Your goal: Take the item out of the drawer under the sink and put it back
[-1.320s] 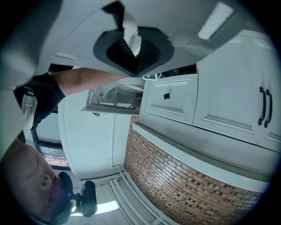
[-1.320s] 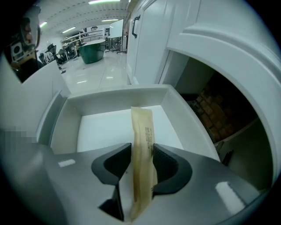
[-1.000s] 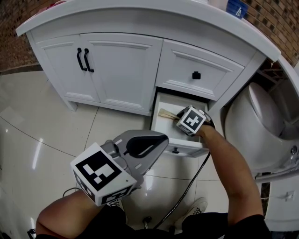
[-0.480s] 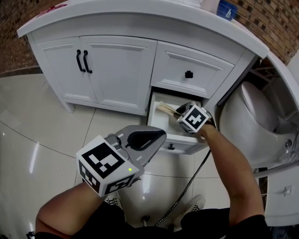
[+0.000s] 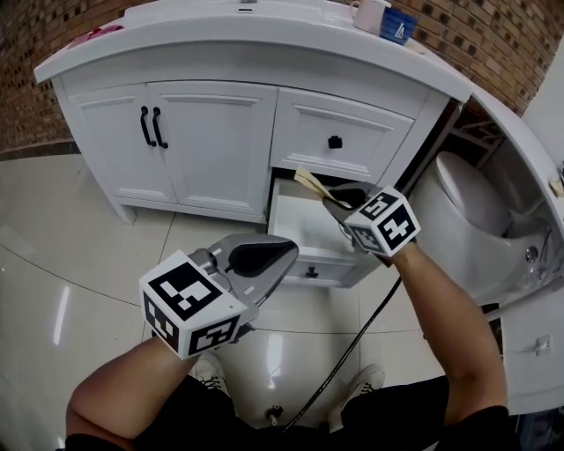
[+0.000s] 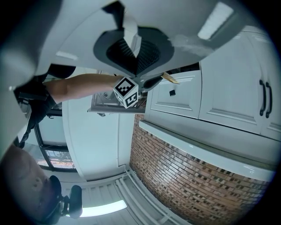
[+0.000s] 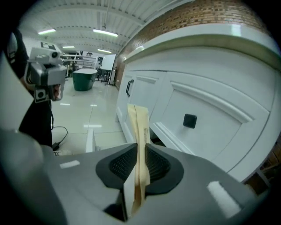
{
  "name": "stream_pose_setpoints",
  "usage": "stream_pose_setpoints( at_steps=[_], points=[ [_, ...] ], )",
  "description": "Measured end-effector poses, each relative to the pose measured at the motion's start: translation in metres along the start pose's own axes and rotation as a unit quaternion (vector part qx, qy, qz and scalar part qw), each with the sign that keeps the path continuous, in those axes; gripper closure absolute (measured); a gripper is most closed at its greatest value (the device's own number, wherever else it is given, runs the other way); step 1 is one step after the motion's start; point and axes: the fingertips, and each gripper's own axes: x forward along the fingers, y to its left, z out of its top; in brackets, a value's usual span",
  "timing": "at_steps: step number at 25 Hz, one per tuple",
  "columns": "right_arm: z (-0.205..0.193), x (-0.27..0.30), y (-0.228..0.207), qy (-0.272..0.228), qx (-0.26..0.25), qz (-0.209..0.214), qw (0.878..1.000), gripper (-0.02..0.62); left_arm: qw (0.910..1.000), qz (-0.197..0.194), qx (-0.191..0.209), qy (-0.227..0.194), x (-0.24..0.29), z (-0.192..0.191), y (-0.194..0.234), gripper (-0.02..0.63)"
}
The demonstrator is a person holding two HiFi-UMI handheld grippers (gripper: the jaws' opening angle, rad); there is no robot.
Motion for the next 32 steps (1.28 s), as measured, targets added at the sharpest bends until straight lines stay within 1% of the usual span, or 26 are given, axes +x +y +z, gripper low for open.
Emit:
stream_pose_setpoints(
  at_steps=[5,8,10,14,18,21,25,29,30,32],
  points=[
    [0.023,-0.053,0.021,-0.076,0.043,0.010,0.996,0.532,1.0000,0.006,0.005,0.003,-0.004,-0.003,0.002,0.600],
    [0.035,-0.083,0.030,-0.121,0.087,0.017,0.989,0.532,0.9999,0.014,0.006,0.005,-0.003,-0.005,0.005,0.600],
    [0.042,-0.103,0.036,-0.142,0.112,0.021,0.983,0.532,0.9999,0.015,0.007,0.003,-0.003,-0.003,0.003,0.600],
    [0.048,-0.140,0.058,-0.156,0.135,0.033,0.978,0.532,0.9999,0.010,0.013,-0.001,-0.002,0.000,-0.006,0.600],
    [0.051,-0.173,0.080,-0.180,0.145,0.042,0.972,0.532,0.9998,0.006,0.018,0.011,0.001,-0.006,-0.011,0.600],
    [0.043,-0.190,0.090,-0.194,0.160,0.042,0.967,0.532,0.9998,0.006,0.017,0.003,0.001,-0.003,-0.016,0.600],
    [0.022,-0.194,0.094,-0.195,0.179,0.038,0.964,0.532,0.9997,0.007,0.021,-0.014,0.000,0.007,-0.021,0.600],
    [0.013,-0.190,0.095,-0.202,0.217,0.047,0.954,0.532,0.9997,0.007,0.017,-0.017,-0.001,0.007,-0.021,0.600],
    [0.011,-0.189,0.096,-0.200,0.216,0.047,0.954,0.532,0.9997,0.008,0.015,-0.019,-0.002,0.007,-0.020,0.600],
    [0.009,-0.189,0.098,-0.194,0.202,0.041,0.959,0.532,0.9996,0.010,0.012,-0.025,-0.002,0.009,-0.018,0.600]
  ],
)
